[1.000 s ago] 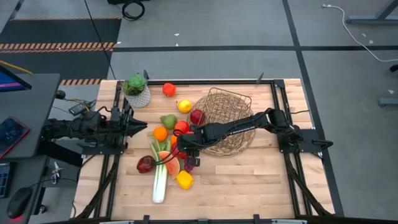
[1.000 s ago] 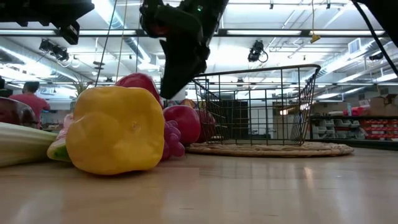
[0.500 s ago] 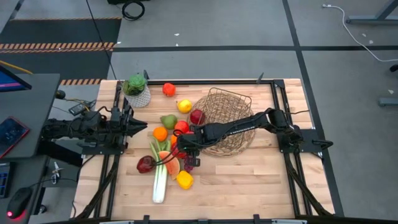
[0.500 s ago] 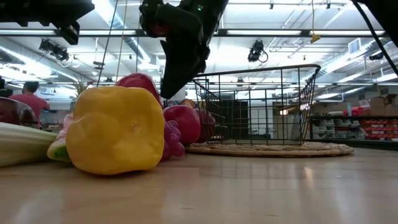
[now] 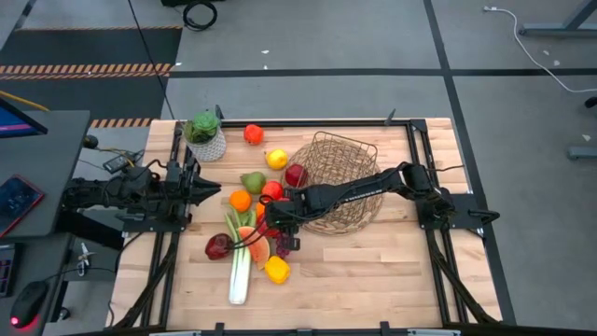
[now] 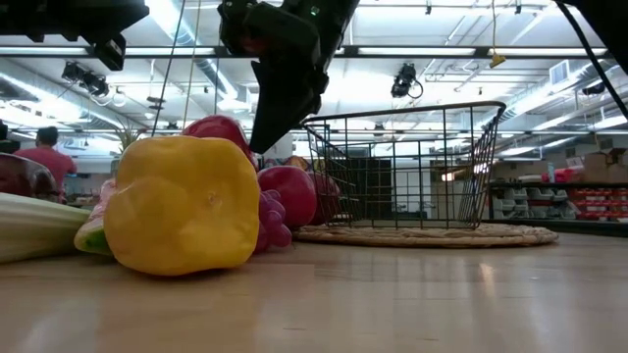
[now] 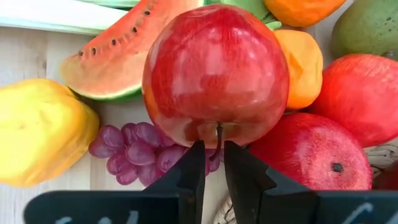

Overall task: Build produce basket
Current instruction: Put the red apple into the gold wire basket

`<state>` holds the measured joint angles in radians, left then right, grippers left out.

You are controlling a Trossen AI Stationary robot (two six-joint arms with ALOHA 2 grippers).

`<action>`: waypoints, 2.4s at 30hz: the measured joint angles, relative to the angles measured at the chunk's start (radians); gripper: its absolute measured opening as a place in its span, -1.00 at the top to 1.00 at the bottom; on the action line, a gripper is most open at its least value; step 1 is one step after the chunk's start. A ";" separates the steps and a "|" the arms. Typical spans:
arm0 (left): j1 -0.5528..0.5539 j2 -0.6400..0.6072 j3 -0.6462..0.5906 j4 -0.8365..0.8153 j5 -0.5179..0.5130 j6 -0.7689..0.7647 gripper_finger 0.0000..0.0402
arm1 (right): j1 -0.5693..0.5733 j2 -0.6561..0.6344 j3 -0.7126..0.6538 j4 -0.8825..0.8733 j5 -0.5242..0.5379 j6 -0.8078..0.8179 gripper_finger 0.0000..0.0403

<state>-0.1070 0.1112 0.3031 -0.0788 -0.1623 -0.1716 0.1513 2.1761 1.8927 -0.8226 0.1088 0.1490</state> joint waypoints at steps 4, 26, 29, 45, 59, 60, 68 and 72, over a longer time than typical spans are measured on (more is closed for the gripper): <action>0.000 0.000 0.000 0.000 0.000 0.000 0.74 | 0.000 0.000 -0.001 -0.001 -0.017 -0.010 0.85; 0.000 0.000 0.000 0.000 0.001 -0.001 0.74 | -0.003 -0.008 0.008 -0.002 -0.043 -0.008 0.97; 0.000 0.000 0.000 0.000 0.002 -0.001 0.74 | -0.003 -0.008 0.009 -0.009 -0.050 0.006 0.88; 0.000 0.000 0.000 0.001 0.001 -0.001 0.74 | -0.013 -0.002 -0.036 0.044 -0.074 0.059 0.45; 0.000 0.000 0.000 0.001 0.001 -0.002 0.74 | -0.013 -0.001 -0.037 0.043 -0.066 0.073 0.46; 0.000 0.000 0.000 0.001 0.001 -0.002 0.74 | -0.013 -0.001 -0.037 0.043 -0.066 0.082 0.46; 0.000 0.000 0.000 0.001 0.001 -0.002 0.74 | -0.013 -0.001 -0.037 0.052 -0.032 0.140 0.52; 0.000 0.000 0.000 0.001 0.001 -0.002 0.74 | -0.013 -0.001 -0.037 0.052 -0.022 0.140 0.61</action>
<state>-0.1070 0.1112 0.3031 -0.0776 -0.1612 -0.1734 0.1380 2.1750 1.8559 -0.7705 0.0873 0.2890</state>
